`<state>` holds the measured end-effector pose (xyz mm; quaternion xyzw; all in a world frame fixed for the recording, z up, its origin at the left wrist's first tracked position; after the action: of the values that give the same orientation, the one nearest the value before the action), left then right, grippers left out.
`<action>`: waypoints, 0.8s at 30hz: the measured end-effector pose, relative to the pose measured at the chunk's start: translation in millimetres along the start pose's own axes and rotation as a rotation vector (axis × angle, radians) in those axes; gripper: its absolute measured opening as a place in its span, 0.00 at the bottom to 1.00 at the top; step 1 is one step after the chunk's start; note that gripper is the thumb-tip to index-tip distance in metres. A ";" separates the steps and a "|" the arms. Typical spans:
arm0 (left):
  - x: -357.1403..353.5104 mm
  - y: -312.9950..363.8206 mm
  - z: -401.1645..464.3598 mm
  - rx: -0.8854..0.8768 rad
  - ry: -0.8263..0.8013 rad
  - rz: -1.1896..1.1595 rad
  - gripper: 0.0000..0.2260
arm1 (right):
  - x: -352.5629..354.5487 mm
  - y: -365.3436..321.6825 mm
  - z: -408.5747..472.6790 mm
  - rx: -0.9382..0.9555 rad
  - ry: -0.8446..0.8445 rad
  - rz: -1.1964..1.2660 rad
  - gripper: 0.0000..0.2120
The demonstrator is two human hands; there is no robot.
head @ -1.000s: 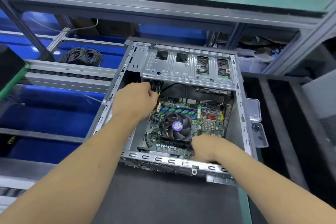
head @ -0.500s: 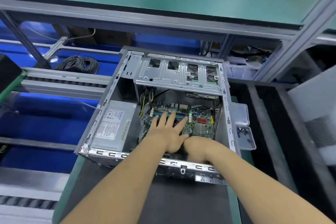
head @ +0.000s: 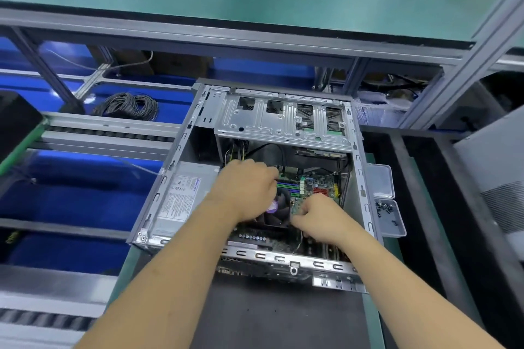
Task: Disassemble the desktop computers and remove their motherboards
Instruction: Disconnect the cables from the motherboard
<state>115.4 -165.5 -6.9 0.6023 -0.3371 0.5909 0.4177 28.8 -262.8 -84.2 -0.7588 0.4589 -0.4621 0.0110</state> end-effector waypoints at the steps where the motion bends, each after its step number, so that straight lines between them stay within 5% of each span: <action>1: 4.9 -9.8 -2.8 -0.003 -0.001 0.025 0.14 | -0.3 3.5 0.7 -0.029 0.002 0.007 0.16; 5: 4.3 -57.1 -25.8 0.120 0.018 0.061 0.13 | 11.4 13.1 -0.1 -0.139 0.136 -0.118 0.19; 8: 1.3 -74.0 -37.1 0.216 0.108 -0.071 0.12 | 25.7 -0.9 -5.8 -0.011 0.217 0.119 0.16; 11: -1.2 -76.3 -35.8 0.250 0.108 -0.071 0.10 | 9.6 -30.6 -23.7 0.183 -0.071 0.327 0.06; 13: -2.6 -77.7 -35.9 0.260 0.104 -0.078 0.10 | 0.2 -39.4 -33.0 0.257 -0.169 0.343 0.08; 18: -2.9 -80.3 -36.4 0.279 0.109 -0.071 0.10 | 58.2 -10.1 -32.3 0.186 0.450 0.222 0.12; 22: -5.7 -79.3 -33.8 0.271 0.072 -0.002 0.10 | 66.8 -23.4 -52.3 0.299 0.619 -0.059 0.13; 24: -6.5 -79.9 -33.1 0.269 0.065 0.020 0.10 | 44.6 -27.8 -42.7 0.263 0.515 -0.334 0.12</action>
<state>172.5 -102.4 -23.2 0.6301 -0.2470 0.6539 0.3380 24.3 -260.8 -16.6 -0.6740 0.2522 -0.6893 -0.0833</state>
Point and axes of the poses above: each hand's wrist, its own z-axis towards the middle knuckle, its own x-axis out of the back of the hand, y = z × x, the point moved 10 cm from there along z, towards the middle knuckle, and after that the axes turned 12 degrees about -x, right-handed, at the moved point
